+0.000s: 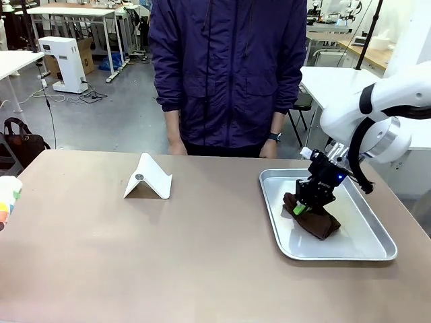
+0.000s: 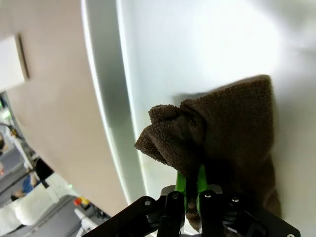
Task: Clean the surface of the table.
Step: Clean the area not pointed to by the person.
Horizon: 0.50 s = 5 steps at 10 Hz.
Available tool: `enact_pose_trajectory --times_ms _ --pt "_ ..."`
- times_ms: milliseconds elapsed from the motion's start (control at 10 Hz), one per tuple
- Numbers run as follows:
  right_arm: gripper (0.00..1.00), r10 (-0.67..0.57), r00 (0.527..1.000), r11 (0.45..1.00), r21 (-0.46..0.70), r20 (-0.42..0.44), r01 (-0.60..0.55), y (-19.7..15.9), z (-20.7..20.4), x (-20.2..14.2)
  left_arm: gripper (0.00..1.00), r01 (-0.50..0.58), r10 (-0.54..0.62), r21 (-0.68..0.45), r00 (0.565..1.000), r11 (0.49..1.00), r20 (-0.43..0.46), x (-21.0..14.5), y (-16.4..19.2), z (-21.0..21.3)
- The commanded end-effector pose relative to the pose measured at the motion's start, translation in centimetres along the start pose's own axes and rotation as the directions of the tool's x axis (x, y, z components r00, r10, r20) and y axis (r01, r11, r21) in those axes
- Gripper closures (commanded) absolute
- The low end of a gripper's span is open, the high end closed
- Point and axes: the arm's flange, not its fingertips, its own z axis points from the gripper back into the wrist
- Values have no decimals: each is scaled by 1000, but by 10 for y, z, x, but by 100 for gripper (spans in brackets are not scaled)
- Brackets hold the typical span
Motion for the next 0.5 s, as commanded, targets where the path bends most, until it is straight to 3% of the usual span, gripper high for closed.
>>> enact_pose_trajectory --times_ms 0,400 --pt "91 -124 984 992 -4 131 126 -28 7 2 78 1 -1 -5 1000 1000 -5 -4 -4 -2" --pt "91 -376 872 923 206 313 325 -64 27 14 78 1 -1 -5 1000 1000 -5 -4 -4 -2"
